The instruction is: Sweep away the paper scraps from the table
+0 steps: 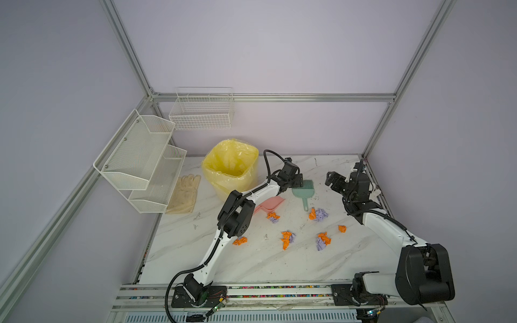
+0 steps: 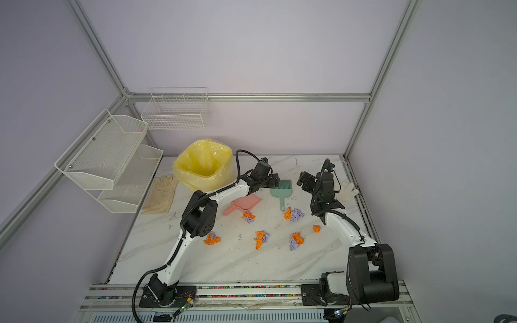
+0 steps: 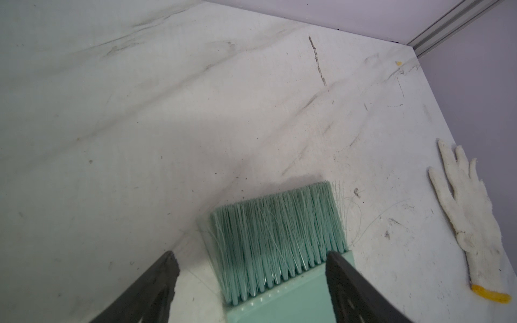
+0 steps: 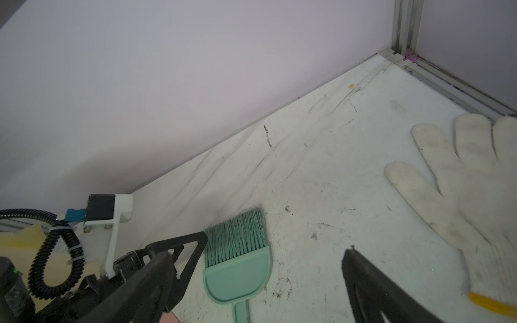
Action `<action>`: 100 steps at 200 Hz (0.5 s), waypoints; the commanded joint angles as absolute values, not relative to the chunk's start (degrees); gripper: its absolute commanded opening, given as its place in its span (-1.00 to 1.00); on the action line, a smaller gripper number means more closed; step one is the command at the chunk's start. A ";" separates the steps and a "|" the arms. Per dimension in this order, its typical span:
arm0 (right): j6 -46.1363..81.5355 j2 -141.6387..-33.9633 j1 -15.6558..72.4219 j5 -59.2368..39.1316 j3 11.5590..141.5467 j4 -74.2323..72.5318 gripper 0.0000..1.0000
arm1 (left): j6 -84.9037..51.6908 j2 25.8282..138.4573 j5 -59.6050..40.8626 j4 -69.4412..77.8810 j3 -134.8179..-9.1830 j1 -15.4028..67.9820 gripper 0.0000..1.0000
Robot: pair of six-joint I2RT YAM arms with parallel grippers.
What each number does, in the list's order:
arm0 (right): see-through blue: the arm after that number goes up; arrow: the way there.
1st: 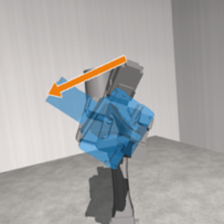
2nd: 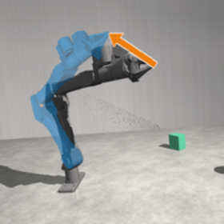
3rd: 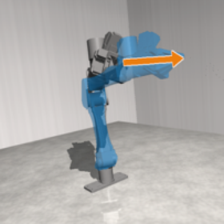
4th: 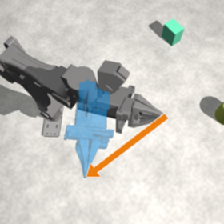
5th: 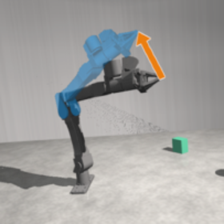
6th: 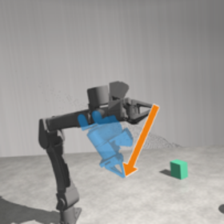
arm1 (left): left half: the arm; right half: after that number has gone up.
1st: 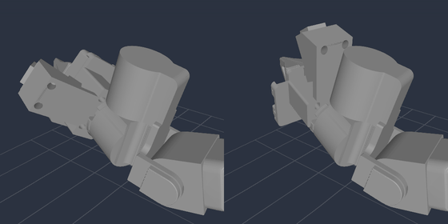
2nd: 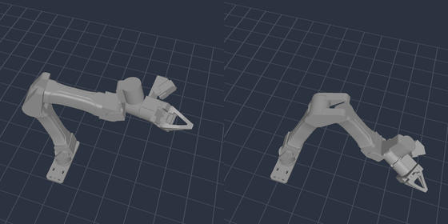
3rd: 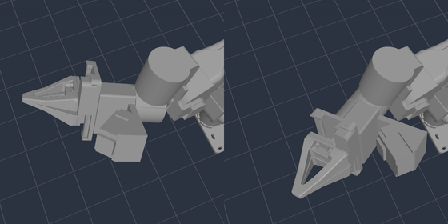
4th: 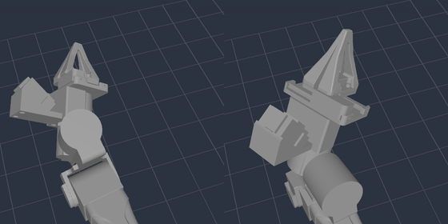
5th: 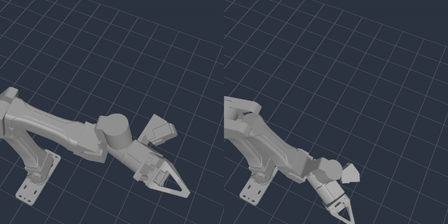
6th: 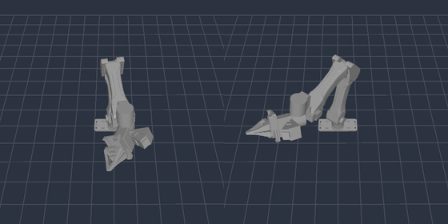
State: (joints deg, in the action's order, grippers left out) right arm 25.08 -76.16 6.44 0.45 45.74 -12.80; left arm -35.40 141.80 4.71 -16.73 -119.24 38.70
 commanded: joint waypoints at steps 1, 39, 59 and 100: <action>24.44 -76.03 6.28 1.45 45.27 -13.00 0.95 | -36.10 142.66 4.77 -14.34 -119.71 38.58 0.60; 24.35 -75.94 6.28 1.33 45.17 -12.96 0.95 | -36.23 143.76 4.83 -14.41 -119.70 38.58 0.56; 23.99 -76.29 6.33 0.36 45.09 -13.05 0.95 | -36.27 144.34 4.99 -14.33 -119.85 38.58 0.45; 24.00 -75.59 6.28 0.63 44.34 -13.18 0.95 | -36.55 145.32 5.62 -13.93 -120.31 38.58 0.22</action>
State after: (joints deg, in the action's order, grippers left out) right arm 24.73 -76.16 6.44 0.43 45.47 -12.84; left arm -36.38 144.99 4.89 -15.64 -119.24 38.70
